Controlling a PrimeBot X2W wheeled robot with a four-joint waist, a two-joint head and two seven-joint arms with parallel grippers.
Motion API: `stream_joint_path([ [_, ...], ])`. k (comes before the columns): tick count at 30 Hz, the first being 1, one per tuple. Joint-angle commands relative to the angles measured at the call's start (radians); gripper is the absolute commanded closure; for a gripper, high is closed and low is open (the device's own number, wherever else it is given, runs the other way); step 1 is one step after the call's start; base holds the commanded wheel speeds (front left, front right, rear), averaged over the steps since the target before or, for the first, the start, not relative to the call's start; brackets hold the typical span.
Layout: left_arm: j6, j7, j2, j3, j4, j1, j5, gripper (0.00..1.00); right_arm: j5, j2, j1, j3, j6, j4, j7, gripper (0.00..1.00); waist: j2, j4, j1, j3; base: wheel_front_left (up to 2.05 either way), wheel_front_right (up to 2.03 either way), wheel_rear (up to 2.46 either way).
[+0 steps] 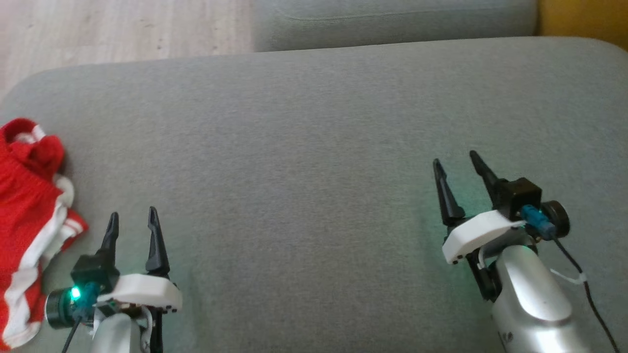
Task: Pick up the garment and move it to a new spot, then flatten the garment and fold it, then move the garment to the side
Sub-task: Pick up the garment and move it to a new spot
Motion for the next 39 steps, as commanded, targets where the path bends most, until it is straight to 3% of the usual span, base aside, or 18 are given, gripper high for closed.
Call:
stream_joint_path([
  [1, 0.004, -0.011, 0.008, 0.038, -0.033, -0.016, 0.002, 0.0, 0.011, 0.001, -0.03, 0.037, 0.008, -0.027, -0.014, 0.0, 0.0, 0.032, 0.0, -0.001, 0.0, 0.0, 0.0],
  [13, 0.015, -0.011, 0.001, 0.059, -0.064, 0.045, -0.017, 0.0, 0.129, 0.001, -0.024, 0.209, 0.008, -0.006, -0.014, 0.0, 0.0, 0.298, 0.0, 0.004, 0.0, 0.0, 0.0],
  [21, 0.02, -0.011, 0.0, 0.087, -0.076, 0.083, -0.026, 0.0, 0.174, 0.001, -0.038, 0.29, 0.008, 0.007, -0.014, 0.0, 0.0, 0.396, 0.0, 0.013, 0.0, 0.0, 0.0],
  [30, -0.01, -0.011, 0.02, 0.123, -0.096, 0.001, -0.024, 0.0, 0.186, 0.001, -0.066, 0.35, 0.008, 0.041, -0.014, 0.0, 0.0, 0.394, 0.0, 0.074, 0.0, 0.0, 0.0],
  [39, -0.039, -0.011, 0.17, 0.102, 0.039, -0.274, -0.039, 0.0, 0.134, 0.001, -0.128, 0.36, 0.008, 0.027, -0.014, 0.0, 0.0, 0.308, 0.0, 0.2, 0.0, 0.0, 0.0],
])
